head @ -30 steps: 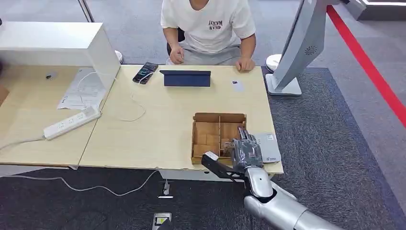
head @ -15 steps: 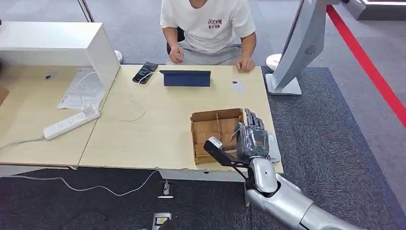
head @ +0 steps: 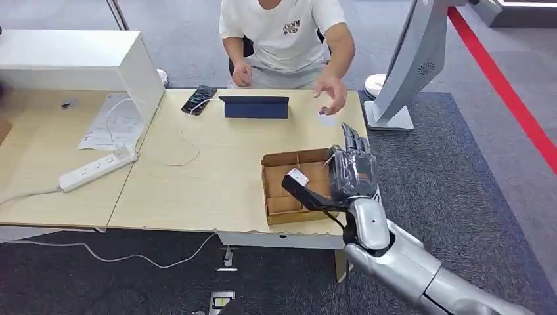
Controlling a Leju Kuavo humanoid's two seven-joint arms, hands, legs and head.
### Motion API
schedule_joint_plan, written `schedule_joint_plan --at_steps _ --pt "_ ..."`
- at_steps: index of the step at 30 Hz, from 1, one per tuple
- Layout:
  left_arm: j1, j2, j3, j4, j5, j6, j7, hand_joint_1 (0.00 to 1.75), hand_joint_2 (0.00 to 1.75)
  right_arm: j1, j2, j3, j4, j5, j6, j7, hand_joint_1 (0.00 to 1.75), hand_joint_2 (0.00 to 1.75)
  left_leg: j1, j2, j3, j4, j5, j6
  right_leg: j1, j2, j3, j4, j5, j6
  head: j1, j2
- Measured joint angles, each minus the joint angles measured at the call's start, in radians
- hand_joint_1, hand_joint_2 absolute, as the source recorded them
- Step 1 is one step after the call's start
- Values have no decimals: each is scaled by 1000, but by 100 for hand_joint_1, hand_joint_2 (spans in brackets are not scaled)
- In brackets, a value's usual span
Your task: Pass the card to the sensor for recognition and then transmit it.
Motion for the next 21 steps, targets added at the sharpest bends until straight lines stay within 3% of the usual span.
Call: schedule_joint_plan --at_steps 4,9,15,21 --pt "-19 0 -8 0 -1 -16 19 0 0 -62 0 -13 -14 -37 104 0 175 175 0 0 0 0 1 0 0 0 0 0 0 0 0 0" --pt "-32 0 -15 0 13 -24 15 0 0 -143 10 -15 -7 -67 142 0 175 175 0 0 0 0 1 0 0 0 0 1 1 0 0 0" --pt "-38 -4 -26 1 47 -21 -5 0 0 -229 50 -18 49 -32 90 0 175 175 0 0 -1 0 1 0 0 0 0 0 0 0 0 0" --pt "-40 -8 -26 1 71 -22 -10 0 0 -264 82 -21 96 -2 83 1 175 175 0 0 -1 0 1 0 0 0 0 0 0 0 0 0"
